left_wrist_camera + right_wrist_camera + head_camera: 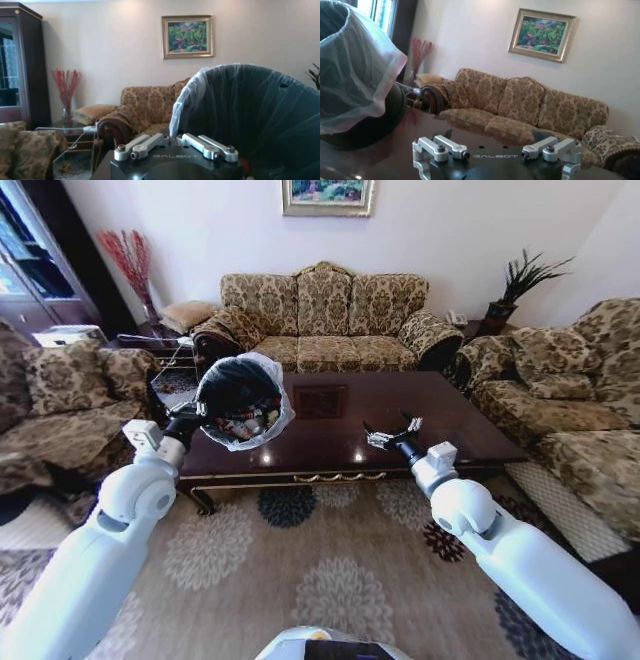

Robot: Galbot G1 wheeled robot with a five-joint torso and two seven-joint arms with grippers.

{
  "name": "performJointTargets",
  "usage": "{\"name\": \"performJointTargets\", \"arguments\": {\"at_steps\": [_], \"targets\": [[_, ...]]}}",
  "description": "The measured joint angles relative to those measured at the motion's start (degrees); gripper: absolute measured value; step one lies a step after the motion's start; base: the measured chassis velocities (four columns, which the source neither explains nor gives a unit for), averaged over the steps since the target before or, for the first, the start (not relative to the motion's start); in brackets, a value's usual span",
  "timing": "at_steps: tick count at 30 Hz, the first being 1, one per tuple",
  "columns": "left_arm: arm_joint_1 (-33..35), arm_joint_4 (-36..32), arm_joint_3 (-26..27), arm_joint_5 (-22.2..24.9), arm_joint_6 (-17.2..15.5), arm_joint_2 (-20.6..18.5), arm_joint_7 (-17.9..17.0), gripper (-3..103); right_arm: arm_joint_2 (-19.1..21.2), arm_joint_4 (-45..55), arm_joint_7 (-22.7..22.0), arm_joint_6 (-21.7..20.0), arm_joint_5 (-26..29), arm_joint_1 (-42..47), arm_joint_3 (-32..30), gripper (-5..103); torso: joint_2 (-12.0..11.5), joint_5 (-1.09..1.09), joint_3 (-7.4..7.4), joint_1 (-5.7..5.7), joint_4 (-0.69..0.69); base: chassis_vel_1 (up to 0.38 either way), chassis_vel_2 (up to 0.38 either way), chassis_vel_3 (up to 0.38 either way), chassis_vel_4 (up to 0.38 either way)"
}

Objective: Move to the front of the table and place the trash on the table into the trash bin.

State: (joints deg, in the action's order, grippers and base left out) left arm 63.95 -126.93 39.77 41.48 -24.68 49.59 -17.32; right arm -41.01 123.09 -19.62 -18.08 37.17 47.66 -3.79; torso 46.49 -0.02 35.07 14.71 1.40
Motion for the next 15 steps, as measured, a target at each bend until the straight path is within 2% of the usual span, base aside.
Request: {"name": "performJointTargets", "arguments": {"at_steps": [10, 15], "targets": [[1.1, -0.7, 0.8, 0.0, 0.0, 0.2, 0.2, 2, 0.1, 0.1, 0.1, 0.0, 0.0, 0.0, 0.2, 100, -1.0, 0.02, -0.52, -0.39, -0.02, 0.390, -0.342, -0.288, 0.437], [1.1, -0.7, 0.8, 0.0, 0.0, 0.2, 0.2, 2, 0.1, 0.1, 0.1, -0.1, 0.1, 0.0, 0.2, 100, -1.0, -0.01, -0.55, -0.41, -0.02, 0.436, -0.253, -0.274, 0.420]]}}
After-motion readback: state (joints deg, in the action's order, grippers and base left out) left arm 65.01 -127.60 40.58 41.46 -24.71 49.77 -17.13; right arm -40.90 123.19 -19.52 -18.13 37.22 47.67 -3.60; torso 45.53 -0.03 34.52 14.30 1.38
